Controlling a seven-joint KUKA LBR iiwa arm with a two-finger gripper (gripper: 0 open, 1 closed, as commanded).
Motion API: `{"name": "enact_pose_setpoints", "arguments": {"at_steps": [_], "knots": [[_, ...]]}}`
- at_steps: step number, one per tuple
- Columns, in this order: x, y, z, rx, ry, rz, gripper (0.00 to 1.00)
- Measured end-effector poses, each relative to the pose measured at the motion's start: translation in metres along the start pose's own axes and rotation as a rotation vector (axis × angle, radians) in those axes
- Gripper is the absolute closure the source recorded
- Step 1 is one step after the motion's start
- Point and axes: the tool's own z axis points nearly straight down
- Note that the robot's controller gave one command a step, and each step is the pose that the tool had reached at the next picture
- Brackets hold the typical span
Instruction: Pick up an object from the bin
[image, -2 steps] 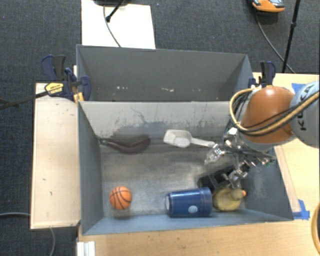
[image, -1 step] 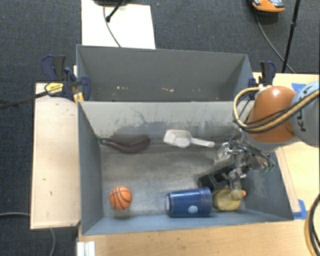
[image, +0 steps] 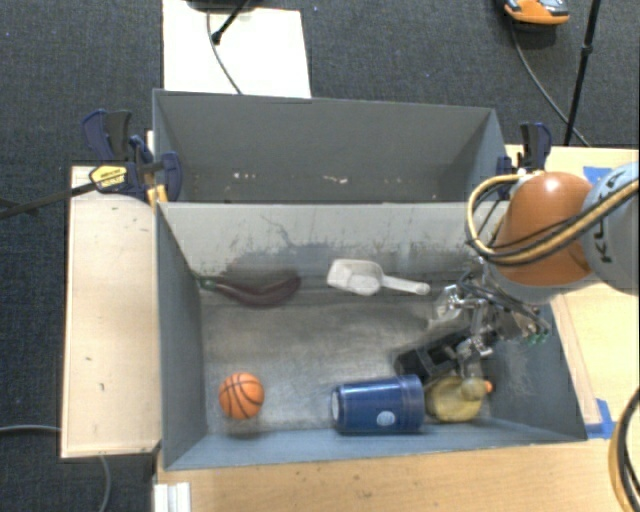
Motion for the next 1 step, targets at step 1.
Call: {"name": "enact_pose_setpoints", "arguments": {"at_steps": [1], "knots": [[0.0013,-0.0002,-0.0018,-0.001,0.001,0.001,1.0]]}}
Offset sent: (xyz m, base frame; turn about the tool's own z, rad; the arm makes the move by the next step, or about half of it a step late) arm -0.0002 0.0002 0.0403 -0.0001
